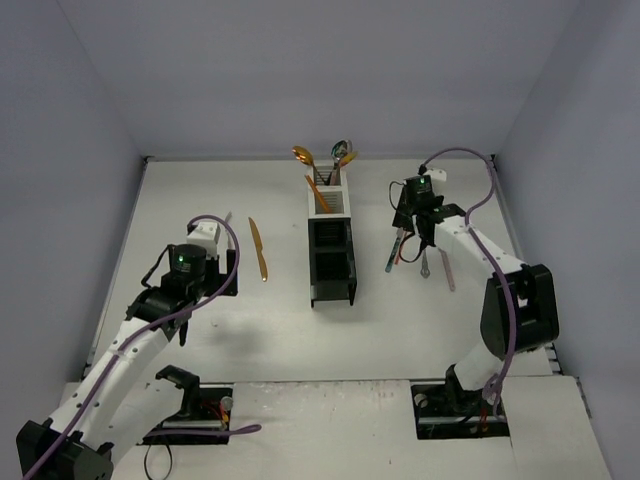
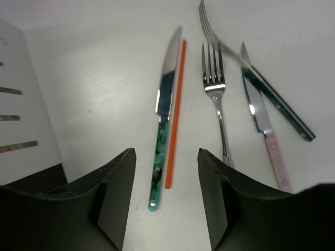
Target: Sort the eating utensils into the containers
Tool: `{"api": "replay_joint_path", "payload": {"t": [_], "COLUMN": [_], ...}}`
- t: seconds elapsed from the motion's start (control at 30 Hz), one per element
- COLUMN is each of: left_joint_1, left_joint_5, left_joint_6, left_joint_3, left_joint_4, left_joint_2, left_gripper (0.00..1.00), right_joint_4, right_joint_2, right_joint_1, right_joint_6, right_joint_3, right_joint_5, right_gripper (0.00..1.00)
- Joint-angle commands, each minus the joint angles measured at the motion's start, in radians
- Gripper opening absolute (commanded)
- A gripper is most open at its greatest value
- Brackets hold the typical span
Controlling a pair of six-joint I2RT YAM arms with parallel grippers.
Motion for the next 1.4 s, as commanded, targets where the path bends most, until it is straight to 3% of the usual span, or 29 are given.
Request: {"api": "replay_joint_path", "payload": {"t": [0.0,0.5,1.37], "left_joint_1": [0.003,0.003,0.003], "left_joint_5": [0.012,0.011,0.009], "left_joint_6": [-0.006,-0.008,-0.006], "left_joint_3": [0.04,0.041,0.041], "left_joint_4": [0.044,0.041,0.038], "left_joint_2": [-0.005,-0.011,-0.002], "left_gripper": [0.9,0.9,0.9], "right_joint_4": [-0.021,-0.018,-0.006], "right_joint_2": [0.068,0.25,0.376], "right_joint_1": [-0.025,-0.095,-0.123], "right_joint_6": [0.078,0.072,0.08], "right_joint_3": [-0.006,0.077,0.168], "right_joint_5": [-0.06,-0.07,-0.127], "right_gripper": [0.45,0.25,0.25]}}
